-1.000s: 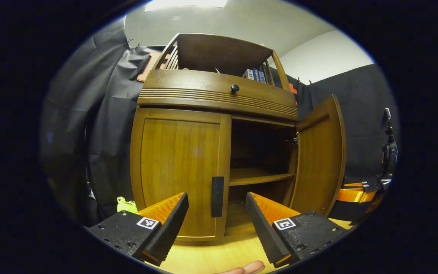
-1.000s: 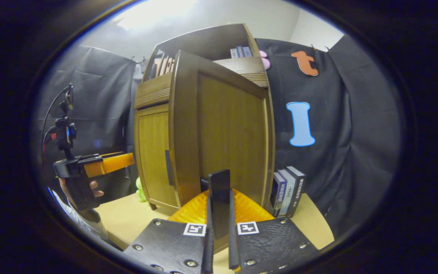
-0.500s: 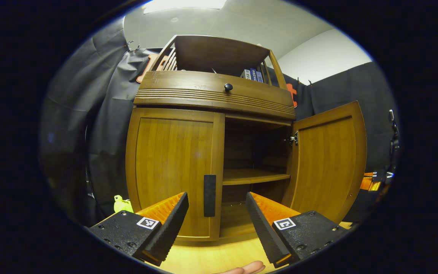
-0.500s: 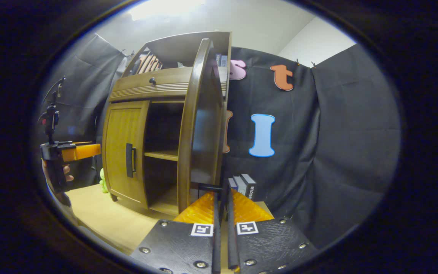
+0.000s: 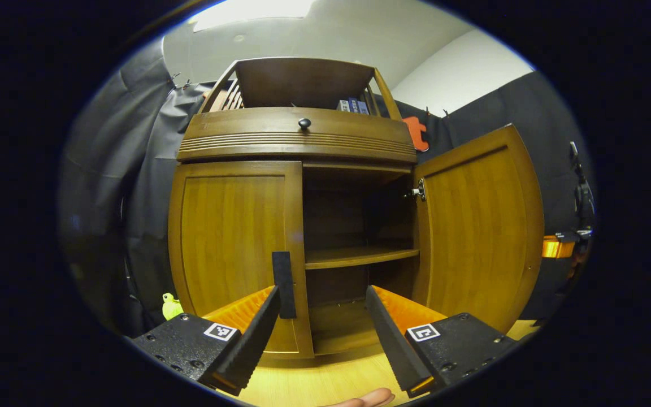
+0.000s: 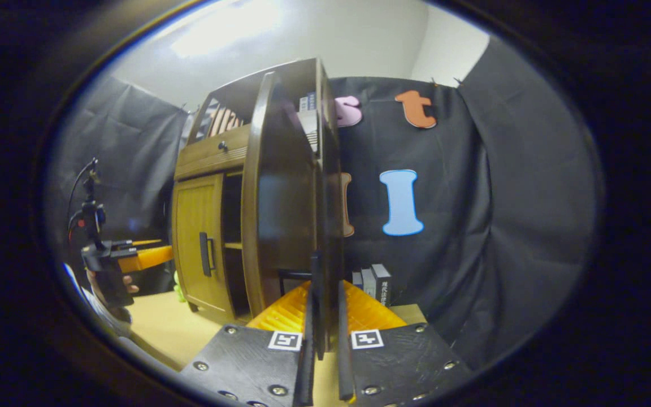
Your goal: Open the right door of the double-door shoe cabinet with the right hand, and open the left door with the left hand.
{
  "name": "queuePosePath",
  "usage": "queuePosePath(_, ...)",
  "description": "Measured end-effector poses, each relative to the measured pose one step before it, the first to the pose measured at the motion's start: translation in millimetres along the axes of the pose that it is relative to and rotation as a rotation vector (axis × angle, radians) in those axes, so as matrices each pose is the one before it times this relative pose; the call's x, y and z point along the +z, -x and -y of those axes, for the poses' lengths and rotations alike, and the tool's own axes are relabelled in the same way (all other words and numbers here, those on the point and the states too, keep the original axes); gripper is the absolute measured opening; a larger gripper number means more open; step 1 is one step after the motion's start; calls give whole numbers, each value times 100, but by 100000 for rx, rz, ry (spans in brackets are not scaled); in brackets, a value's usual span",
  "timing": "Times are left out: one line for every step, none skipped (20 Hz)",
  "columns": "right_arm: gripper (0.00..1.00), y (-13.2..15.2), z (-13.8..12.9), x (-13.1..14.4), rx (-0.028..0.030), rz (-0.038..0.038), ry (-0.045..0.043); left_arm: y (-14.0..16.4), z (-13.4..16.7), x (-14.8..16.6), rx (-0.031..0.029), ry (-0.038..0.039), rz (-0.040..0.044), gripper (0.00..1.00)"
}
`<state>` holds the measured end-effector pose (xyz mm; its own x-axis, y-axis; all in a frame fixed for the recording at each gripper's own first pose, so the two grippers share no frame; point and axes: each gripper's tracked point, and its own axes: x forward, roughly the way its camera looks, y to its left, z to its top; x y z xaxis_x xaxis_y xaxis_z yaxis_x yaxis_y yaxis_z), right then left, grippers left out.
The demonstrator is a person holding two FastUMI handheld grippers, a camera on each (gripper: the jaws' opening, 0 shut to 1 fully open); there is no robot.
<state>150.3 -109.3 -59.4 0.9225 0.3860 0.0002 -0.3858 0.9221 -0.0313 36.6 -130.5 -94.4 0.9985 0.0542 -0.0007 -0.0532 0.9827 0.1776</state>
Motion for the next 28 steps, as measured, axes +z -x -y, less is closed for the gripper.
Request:
queuePosePath(17,66,166,-238,-2086,-1525,2525,-346,206,-352,427,-123,-104,90)
queuePosePath(17,324,288,-146,-3078,-780,2632,-523,77,-300,531,-80,-303,92)
queuePosePath(20,276,815,-150,-3960,-1031,3462,-496,-72,-296,710,-104,-145,97)
queuePosePath(36,391,284,-28,-3837,-895,3213,-743,-409,-325,1649,-192,-378,96)
queuePosePath(52,585,121,-82,-3555,-891,5153,-782,-343,-339,1451,96,-320,95)
queuePosePath(67,702,533,294,-3868,259,6672,-913,-312,-301,1066,-55,-648,96)
queuePosePath(83,701,-139,394,-1442,425,4941,-831,-340,-219,770,100,-464,95)
queuePosePath(99,473,-298,120,-1073,-103,5050,-817,-158,-272,-184,793,-921,95)
queuePosePath(98,835,-44,303,-2668,-194,4396,-881,22,-97,-759,706,3,95)
queuePosePath(98,765,62,399,-2629,159,2629,-941,-52,-72,-107,297,-183,96)
queuePosePath(98,780,-105,335,-1339,-109,417,-691,-370,-309,995,-402,-575,95)
queuePosePath(98,943,-470,499,-133,19,-1170,-1008,-160,-167,486,-391,-1076,95)
queuePosePath(98,856,-462,589,-82,256,-2551,-871,-113,-317,269,-308,-1804,96)
queuePosePath(98,816,-440,441,752,291,-3574,-745,-76,-421,44,83,-2008,95)
queuePosePath(98,860,-822,352,2931,271,-4486,-685,14,-206,-572,1216,-1203,96)
queuePosePath(99,630,-531,377,1815,85,-5359,-507,27,-189,-362,1567,-1439,96)
queuePosePath(98,489,-163,450,735,859,-5147,-497,-183,-102,590,909,-789,94)
queuePosePath(98,533,-343,759,1410,1358,-3868,-302,-241,-31,2214,576,-1437,94)
queuePosePath(98,354,-296,477,1130,1321,-3371,-48,-44,207,1082,-155,232,94)
queuePosePath(98,429,-286,379,947,1657,-2131,-10,379,388,-156,-756,-1,91)
queuePosePath(98,129,43,130,333,1236,-1100,3,357,294,-280,-2668,252,88)
queuePosePath(98,254,165,96,-388,482,-687,-11,220,329,603,-783,1380,88)
queuePosePath(98,279,195,53,-599,88,-926,258,122,141,723,-235,872,85)
queuePosePath(98,307,-151,138,152,267,-772,-69,-49,526,693,-484,1774,88)
queuePosePath(98,432,-311,273,729,295,-497,-136,-134,457,692,1408,1972,85)
queuePosePath(98,452,-463,280,963,467,-253,-171,-201,-136,1411,1573,-862,89)
queuePosePath(99,297,-171,343,160,663,-596,-10,-28,12,1438,462,-359,84)
queuePosePath(98,286,-107,559,-223,999,-464,-187,-5,235,1722,257,570,87)
